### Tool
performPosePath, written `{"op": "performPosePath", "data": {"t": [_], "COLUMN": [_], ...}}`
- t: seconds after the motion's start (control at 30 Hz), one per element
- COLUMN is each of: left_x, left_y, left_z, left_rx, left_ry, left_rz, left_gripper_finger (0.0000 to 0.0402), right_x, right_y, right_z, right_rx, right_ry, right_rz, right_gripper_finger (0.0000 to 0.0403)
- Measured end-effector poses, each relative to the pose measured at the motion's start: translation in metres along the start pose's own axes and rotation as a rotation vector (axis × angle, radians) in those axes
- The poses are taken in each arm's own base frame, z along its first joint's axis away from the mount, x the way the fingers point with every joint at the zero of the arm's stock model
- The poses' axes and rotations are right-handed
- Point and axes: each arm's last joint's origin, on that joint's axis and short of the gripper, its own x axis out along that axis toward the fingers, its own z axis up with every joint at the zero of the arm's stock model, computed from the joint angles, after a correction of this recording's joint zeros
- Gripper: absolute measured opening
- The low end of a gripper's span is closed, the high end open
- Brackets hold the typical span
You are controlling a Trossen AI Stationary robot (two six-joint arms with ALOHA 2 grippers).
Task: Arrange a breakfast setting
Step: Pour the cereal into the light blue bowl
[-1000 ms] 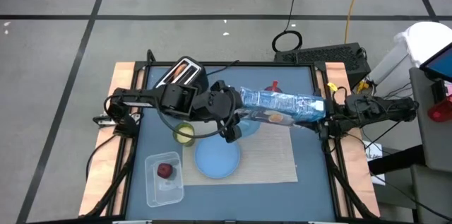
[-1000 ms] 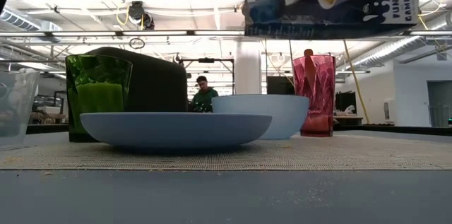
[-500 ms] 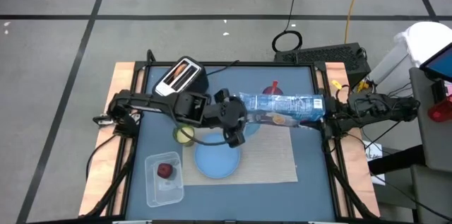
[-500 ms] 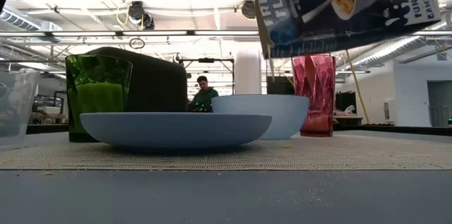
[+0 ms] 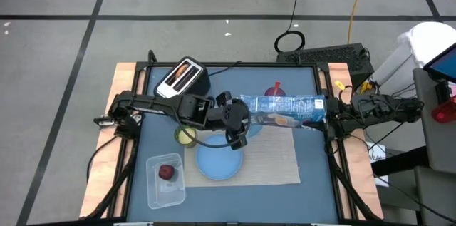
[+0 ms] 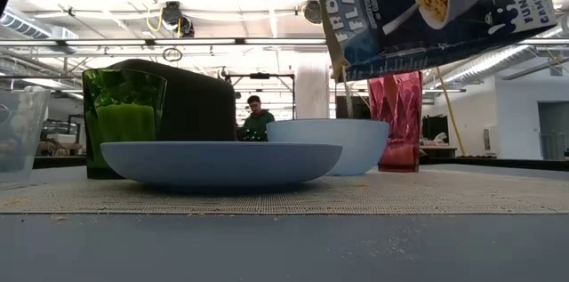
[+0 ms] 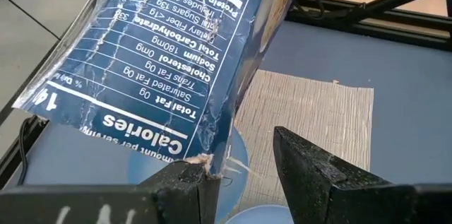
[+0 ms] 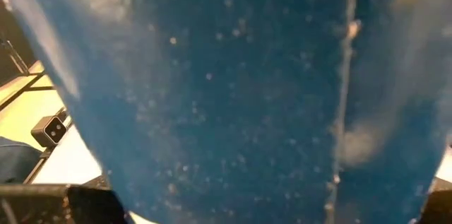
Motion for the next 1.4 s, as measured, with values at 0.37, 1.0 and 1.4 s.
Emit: {"op": "performPosePath", "data": {"t": [0.37, 1.0, 1.4], "left_x": [0.000, 0.001, 0.003], "left_y": [0.000, 0.001, 0.004], "left_z": [0.000, 0.005, 0.006], "left_rx": [0.000, -0.042, -0.052], "left_ry": [0.001, -0.041, -0.038], "left_rz": [-0.001, -0.010, -0.003], "left_gripper_finger": [0.0133, 0.0133, 0.0133], "right_x": [0.000, -0.009, -0.013], "right_y": [0.000, -0.001, -0.001], "right_z": [0.000, 0.008, 0.011], "right_rx": [-0.001, -0.026, -0.025], "right_ry": [0.004, -0.015, -0.005], "right_rz": [-0.001, -0.003, -0.006], "right_gripper_finger": [0.0276, 0.0276, 0.0276]}}
